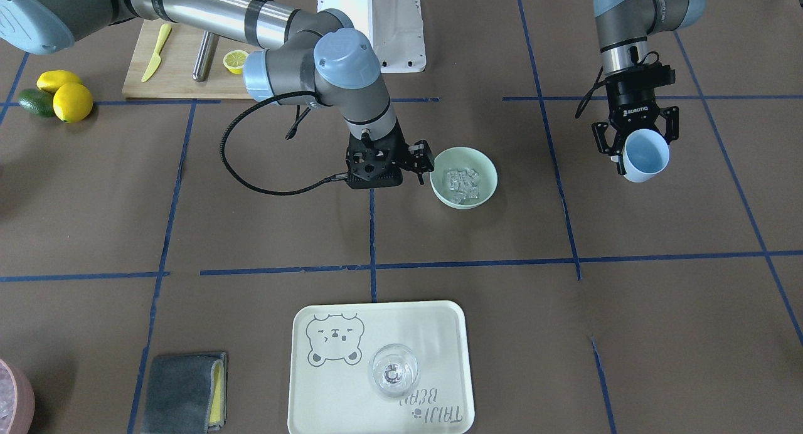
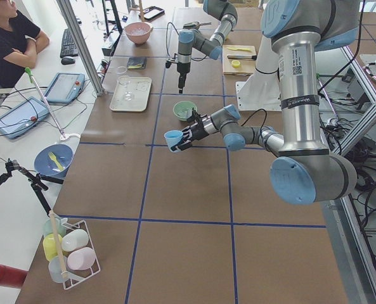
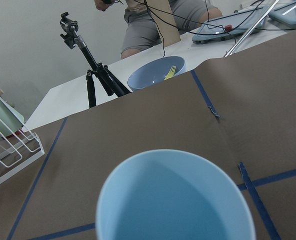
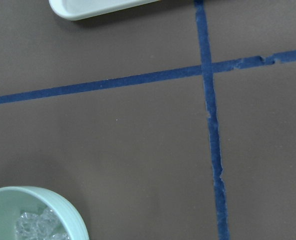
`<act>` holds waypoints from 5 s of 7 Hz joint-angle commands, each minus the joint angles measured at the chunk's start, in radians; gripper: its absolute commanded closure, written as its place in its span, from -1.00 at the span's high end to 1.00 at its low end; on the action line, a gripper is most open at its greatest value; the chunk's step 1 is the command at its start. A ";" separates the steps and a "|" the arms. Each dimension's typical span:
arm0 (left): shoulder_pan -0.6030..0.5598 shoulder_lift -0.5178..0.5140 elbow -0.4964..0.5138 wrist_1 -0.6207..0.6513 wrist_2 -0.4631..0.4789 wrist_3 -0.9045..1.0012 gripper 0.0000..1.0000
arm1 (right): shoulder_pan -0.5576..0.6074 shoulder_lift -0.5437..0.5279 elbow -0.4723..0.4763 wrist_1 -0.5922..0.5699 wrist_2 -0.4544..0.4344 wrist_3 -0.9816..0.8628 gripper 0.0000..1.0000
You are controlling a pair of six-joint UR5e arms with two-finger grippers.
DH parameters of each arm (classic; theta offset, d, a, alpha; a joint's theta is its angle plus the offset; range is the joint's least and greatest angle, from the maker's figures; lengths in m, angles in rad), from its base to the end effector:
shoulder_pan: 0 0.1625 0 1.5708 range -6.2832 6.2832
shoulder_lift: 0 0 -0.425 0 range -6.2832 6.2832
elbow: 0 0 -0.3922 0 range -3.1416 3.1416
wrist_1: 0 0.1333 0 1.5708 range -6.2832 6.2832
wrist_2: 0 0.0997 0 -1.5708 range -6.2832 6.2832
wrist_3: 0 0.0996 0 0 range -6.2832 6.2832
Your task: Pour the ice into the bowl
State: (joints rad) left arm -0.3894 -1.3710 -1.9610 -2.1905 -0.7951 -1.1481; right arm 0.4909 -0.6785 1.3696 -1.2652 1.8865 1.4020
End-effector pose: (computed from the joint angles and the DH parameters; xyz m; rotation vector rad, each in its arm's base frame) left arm 0.3124 -0.3477 0.4816 0.9750 0.4163 -0.2837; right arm -0.6279 -0.4517 0.1470 0.0466 -1.0282 0.1359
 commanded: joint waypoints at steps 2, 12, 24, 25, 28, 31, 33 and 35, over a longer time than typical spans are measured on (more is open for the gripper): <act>-0.052 -0.051 0.026 0.000 -0.030 -0.030 -1.00 | -0.078 0.118 -0.159 0.001 -0.098 0.012 1.00; -0.046 -0.028 0.324 -0.414 0.115 -0.202 -1.00 | 0.047 0.116 -0.060 -0.032 0.075 0.008 -1.00; 0.090 0.082 0.274 -0.411 0.146 -0.277 1.00 | 0.339 -0.461 0.463 -0.080 0.261 -0.250 -1.00; 0.087 0.113 0.220 -0.410 0.130 -0.260 1.00 | 0.351 -0.472 0.465 -0.080 0.267 -0.262 -1.00; 0.051 0.173 0.044 -0.408 0.114 -0.095 1.00 | 0.359 -0.661 0.555 -0.063 0.251 -0.356 -1.00; -0.106 0.159 0.010 -0.410 -0.053 0.103 1.00 | 0.418 -0.979 0.556 0.203 0.238 -0.527 -1.00; -0.222 0.147 -0.019 -0.410 -0.252 0.224 1.00 | 0.457 -1.073 0.475 0.332 0.253 -0.642 -1.00; -0.297 0.139 -0.016 -0.410 -0.344 0.299 1.00 | 0.492 -1.109 0.366 0.386 0.269 -0.737 -1.00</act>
State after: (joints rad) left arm -0.6374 -1.2272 -1.9774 -2.5993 -1.0799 -0.9021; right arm 0.9527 -1.7684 1.8040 -0.9184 2.1437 0.7311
